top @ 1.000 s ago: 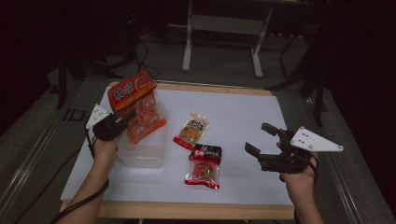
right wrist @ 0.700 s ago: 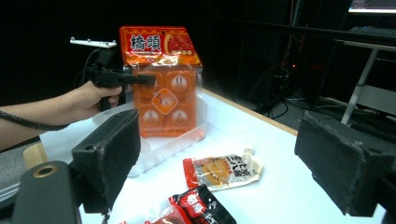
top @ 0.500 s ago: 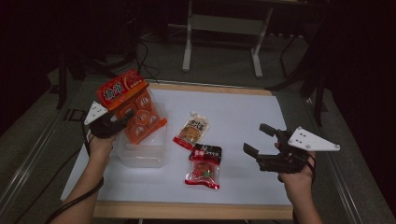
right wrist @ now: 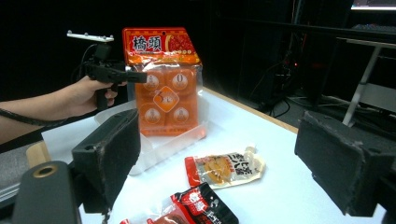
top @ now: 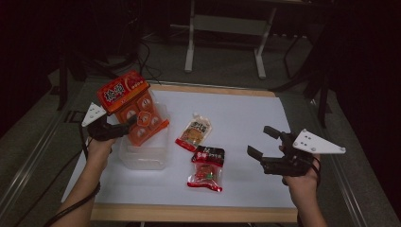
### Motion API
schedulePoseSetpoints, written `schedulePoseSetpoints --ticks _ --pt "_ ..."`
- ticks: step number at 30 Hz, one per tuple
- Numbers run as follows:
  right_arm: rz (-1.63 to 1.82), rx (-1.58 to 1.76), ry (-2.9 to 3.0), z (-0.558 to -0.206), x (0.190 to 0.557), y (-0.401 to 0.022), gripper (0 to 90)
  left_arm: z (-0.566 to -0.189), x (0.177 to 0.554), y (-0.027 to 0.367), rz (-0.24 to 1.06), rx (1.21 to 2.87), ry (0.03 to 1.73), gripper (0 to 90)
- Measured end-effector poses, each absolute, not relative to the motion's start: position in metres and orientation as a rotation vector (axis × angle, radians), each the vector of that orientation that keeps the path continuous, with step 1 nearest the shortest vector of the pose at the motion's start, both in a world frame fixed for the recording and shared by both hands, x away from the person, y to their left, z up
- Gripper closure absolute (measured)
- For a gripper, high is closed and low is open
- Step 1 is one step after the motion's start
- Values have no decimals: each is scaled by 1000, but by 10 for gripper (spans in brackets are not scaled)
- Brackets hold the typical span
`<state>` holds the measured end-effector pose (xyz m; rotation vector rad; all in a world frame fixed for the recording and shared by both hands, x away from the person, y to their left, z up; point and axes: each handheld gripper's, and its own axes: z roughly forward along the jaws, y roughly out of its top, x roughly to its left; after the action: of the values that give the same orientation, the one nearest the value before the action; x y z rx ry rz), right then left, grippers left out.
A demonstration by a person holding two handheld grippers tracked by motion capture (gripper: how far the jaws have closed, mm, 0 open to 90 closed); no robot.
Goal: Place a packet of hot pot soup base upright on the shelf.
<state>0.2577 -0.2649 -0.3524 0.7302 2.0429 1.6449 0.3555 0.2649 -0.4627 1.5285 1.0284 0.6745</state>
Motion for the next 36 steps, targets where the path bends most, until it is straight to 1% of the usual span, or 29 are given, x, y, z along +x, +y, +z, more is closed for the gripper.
schedulePoseSetpoints --ticks 2,5,8,16,21,29,36 --pt "1641 730 2044 -352 257 -265 142 -460 352 266 673 1532 1031 20" --pt "1642 727 2044 -352 257 -265 142 -457 345 269 683 1528 1032 19" --pt "1641 726 2052 -352 257 -264 142 -454 338 272 645 1507 1052 16" --pt "1634 726 2058 -353 257 -263 142 -452 314 275 655 1531 1046 15" --pt "1633 719 2056 -353 256 -264 142 -455 298 279 654 1512 1057 15" --pt "1603 703 2069 -356 255 -262 145 -449 270 274 645 1498 994 15" --pt "1577 686 2090 -360 258 -259 151 -439 255 258 592 1505 923 15"
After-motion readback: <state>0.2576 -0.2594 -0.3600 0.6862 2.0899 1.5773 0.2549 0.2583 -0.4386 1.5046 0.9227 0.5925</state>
